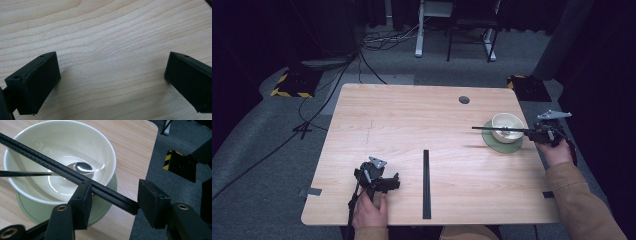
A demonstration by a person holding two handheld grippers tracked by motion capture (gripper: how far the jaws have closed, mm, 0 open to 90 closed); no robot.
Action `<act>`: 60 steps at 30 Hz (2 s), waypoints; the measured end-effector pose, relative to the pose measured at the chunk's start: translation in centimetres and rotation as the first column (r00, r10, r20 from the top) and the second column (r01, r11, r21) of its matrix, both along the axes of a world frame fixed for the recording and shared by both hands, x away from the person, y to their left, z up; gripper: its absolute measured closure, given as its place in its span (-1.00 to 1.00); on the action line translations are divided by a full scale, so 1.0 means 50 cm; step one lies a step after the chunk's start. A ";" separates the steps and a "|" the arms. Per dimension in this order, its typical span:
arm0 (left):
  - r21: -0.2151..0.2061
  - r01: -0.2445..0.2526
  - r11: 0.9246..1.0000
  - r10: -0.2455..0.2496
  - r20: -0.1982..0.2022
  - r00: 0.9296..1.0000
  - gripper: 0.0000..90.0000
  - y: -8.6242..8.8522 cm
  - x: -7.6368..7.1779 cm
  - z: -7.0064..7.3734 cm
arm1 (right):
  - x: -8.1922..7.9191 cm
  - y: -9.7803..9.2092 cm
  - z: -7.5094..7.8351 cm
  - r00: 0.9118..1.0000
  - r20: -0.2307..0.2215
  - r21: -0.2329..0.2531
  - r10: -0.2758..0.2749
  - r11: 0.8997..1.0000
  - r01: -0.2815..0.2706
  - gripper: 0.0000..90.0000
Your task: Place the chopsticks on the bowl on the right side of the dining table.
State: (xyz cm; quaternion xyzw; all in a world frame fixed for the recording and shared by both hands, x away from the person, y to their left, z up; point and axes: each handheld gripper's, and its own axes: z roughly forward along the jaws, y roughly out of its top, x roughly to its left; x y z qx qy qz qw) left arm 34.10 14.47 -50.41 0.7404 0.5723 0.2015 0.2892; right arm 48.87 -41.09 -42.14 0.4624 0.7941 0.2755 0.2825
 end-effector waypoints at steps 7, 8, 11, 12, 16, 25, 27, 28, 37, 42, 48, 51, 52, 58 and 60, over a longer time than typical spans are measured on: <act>0.000 0.000 1.000 0.000 0.000 1.000 -0.99 0.000 0.000 0.000 | -0.008 -0.005 0.019 0.999 0.026 0.018 0.019 1.000 -0.019 0.01; 0.000 0.000 1.000 0.000 0.000 1.000 -0.99 0.000 0.000 0.000 | -0.011 -0.006 0.024 0.999 0.028 0.029 0.018 0.999 -0.019 0.01; 0.000 0.000 1.000 0.000 0.000 1.000 -0.99 0.000 0.000 0.000 | -0.019 -0.009 0.039 0.999 0.034 0.056 0.023 0.998 -0.025 0.00; 0.000 0.000 1.000 0.000 0.000 1.000 -0.99 0.000 0.000 0.000 | -0.022 -0.010 0.044 0.999 0.040 0.063 0.028 0.998 -0.030 0.00; 0.001 0.000 1.000 0.000 0.000 1.000 -0.99 0.000 0.000 0.000 | -0.037 -0.011 0.064 0.997 0.063 0.077 0.049 0.996 -0.054 0.00; 0.000 0.000 1.000 0.000 0.000 1.000 -0.99 0.000 0.000 0.000 | -0.088 0.007 0.119 0.991 0.083 0.176 0.107 0.977 -0.120 -0.02; 0.002 0.000 1.000 0.000 0.000 1.000 -0.99 0.000 0.000 0.000 | -0.097 0.013 0.127 0.989 0.085 0.194 0.117 0.972 -0.132 -0.02; 0.001 0.001 1.000 -0.001 0.000 1.000 -0.99 0.000 0.000 0.000 | -0.102 0.016 0.132 0.988 0.089 0.207 0.128 0.968 -0.144 -0.03; -0.002 0.003 1.000 -0.003 0.000 1.000 -0.99 0.000 0.000 0.000 | -0.148 0.069 0.152 0.967 0.082 0.265 0.240 0.930 -0.254 -0.07; -0.003 0.007 1.000 -0.007 -0.001 1.000 -0.99 0.001 0.000 0.000 | -0.173 0.110 0.153 0.946 0.072 0.263 0.317 0.908 -0.325 -0.15; 0.004 0.052 0.999 -0.052 0.003 0.999 -0.99 0.010 -0.002 0.000 | -0.201 0.152 0.151 0.914 0.039 0.262 0.403 0.879 -0.399 -0.23; 0.003 0.084 0.996 -0.084 0.003 0.996 -0.99 0.016 -0.002 0.000 | -0.209 0.167 0.147 0.901 0.014 0.281 0.434 0.863 -0.420 -0.25; 0.000 0.090 0.996 -0.090 -0.001 0.996 -0.99 0.017 -0.002 0.001 | -0.211 0.172 0.143 0.895 0.007 0.281 0.447 0.858 -0.431 -0.27; 0.002 0.110 0.994 -0.110 -0.003 0.994 -0.99 0.022 -0.002 0.001 | -0.221 0.196 0.120 0.883 -0.022 0.297 0.469 0.846 -0.442 -0.29; 0.003 0.103 0.995 -0.103 -0.002 0.995 -0.99 0.021 -0.003 0.001 | -0.228 0.209 0.109 0.884 -0.019 0.277 0.468 0.852 -0.445 -0.30</act>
